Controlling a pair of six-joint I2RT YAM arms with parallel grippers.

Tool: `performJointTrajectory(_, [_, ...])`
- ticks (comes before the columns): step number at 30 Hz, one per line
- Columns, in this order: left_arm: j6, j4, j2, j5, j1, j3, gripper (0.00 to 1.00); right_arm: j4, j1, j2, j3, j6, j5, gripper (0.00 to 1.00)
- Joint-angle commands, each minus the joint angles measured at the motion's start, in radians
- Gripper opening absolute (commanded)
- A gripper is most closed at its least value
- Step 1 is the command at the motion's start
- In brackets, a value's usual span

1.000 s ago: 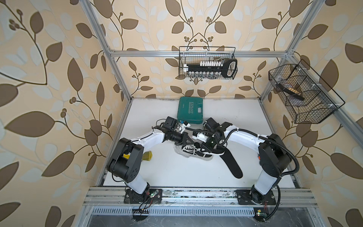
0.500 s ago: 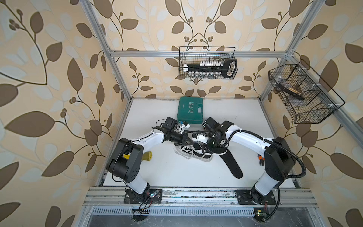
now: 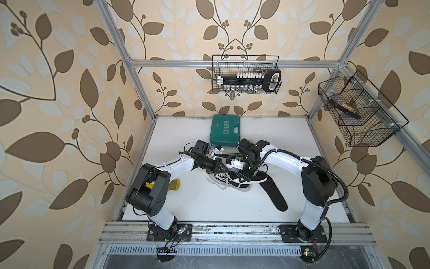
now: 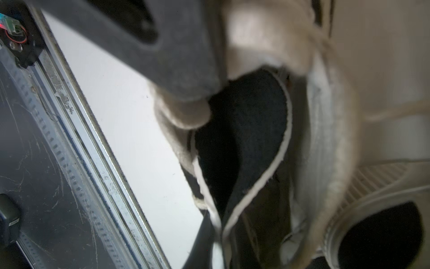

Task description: Insert the insole into the shoe

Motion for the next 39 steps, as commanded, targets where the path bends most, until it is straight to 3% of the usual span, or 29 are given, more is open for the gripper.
performJointTrajectory(1, [-0.003, 0.051, -0.032, 0.053, 0.007, -0.019, 0.00, 0.053, 0.005, 0.004, 0.011, -0.020, -0.023, 0.12])
performJointTrajectory(4, [-0.007, 0.059, -0.017, 0.067, 0.006, -0.025, 0.00, 0.148, 0.003, -0.019, -0.032, -0.039, -0.041, 0.12])
performJointTrajectory(15, [-0.015, 0.089, -0.002, 0.086, 0.008, -0.046, 0.00, 0.228, 0.009, 0.025, -0.012, -0.091, -0.060, 0.19])
performJointTrajectory(21, [-0.007, 0.072, -0.002, 0.071, 0.009, -0.038, 0.00, 0.230, 0.009, -0.020, -0.037, -0.068, -0.032, 0.37])
performJointTrajectory(32, [-0.006, 0.040, -0.015, 0.034, 0.009, -0.018, 0.00, 0.214, 0.009, -0.127, -0.122, -0.012, 0.059, 0.86])
performJointTrajectory(39, [-0.009, 0.037, -0.022, 0.028, 0.008, -0.017, 0.00, 0.176, 0.009, -0.178, -0.161, 0.011, 0.099, 0.92])
